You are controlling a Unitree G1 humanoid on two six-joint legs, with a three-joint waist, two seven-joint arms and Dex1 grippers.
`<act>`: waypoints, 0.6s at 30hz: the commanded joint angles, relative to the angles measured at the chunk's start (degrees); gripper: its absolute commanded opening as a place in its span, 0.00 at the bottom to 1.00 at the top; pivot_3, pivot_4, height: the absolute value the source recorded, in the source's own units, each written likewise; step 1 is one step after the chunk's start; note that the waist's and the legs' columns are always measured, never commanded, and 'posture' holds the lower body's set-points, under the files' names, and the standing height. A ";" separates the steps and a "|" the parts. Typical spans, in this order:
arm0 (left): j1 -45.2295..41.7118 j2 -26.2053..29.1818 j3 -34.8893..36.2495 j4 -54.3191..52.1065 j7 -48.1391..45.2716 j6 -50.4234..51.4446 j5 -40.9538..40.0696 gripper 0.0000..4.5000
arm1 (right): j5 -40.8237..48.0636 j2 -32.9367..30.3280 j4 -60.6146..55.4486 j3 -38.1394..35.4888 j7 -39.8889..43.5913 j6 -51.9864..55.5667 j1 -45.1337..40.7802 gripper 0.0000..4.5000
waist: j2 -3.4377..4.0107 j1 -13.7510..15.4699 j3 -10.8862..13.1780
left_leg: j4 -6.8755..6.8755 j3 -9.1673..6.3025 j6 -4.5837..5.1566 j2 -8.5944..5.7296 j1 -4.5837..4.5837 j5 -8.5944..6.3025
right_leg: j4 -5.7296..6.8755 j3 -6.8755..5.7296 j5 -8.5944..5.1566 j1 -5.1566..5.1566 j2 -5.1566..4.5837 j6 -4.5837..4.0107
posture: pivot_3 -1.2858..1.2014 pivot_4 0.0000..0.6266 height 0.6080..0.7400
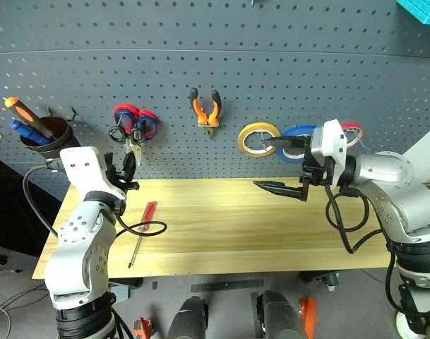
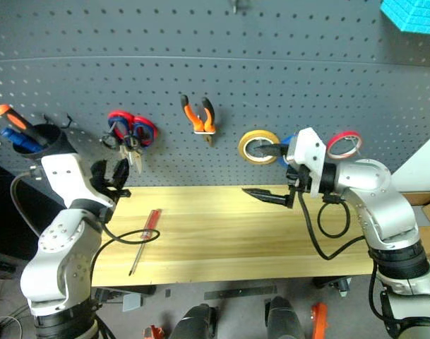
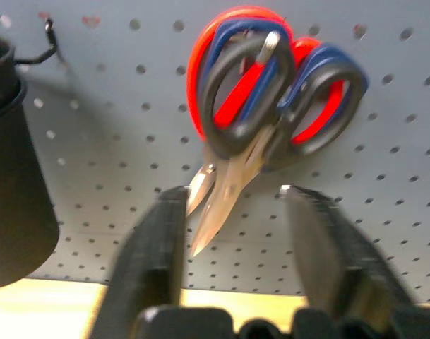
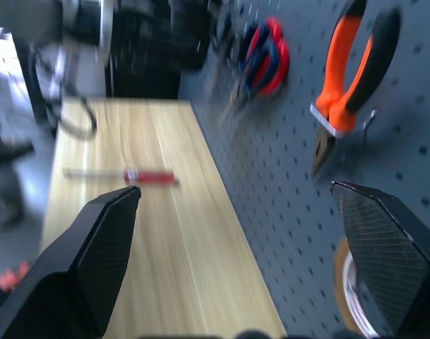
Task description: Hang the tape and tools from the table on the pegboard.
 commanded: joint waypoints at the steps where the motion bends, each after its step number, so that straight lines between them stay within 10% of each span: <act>1: 1.89 0.98 1.05 -2.27 -0.33 -2.30 1.06 0.82 | 5.11 0.27 -3.24 -3.39 -2.00 4.31 -1.45 1.00 | 0.00 0.04 0.00 | 0.00 0.00 0.00 -0.01 0.00 0.00 | 0.00 0.00 0.00 0.00 0.00 0.00 | 0.51 0.30 1.00; 18: 2.19 8.14 -4.33 14.01 -4.84 14.69 2.84 1.00 | 8.23 -0.40 -8.19 -0.83 -5.60 10.65 1.78 1.00 | 0.08 -0.07 0.09 | -0.03 -0.02 0.03 -0.01 0.07 -0.02 | 0.04 0.02 0.00 0.03 0.05 0.00 | 0.50 0.37 1.00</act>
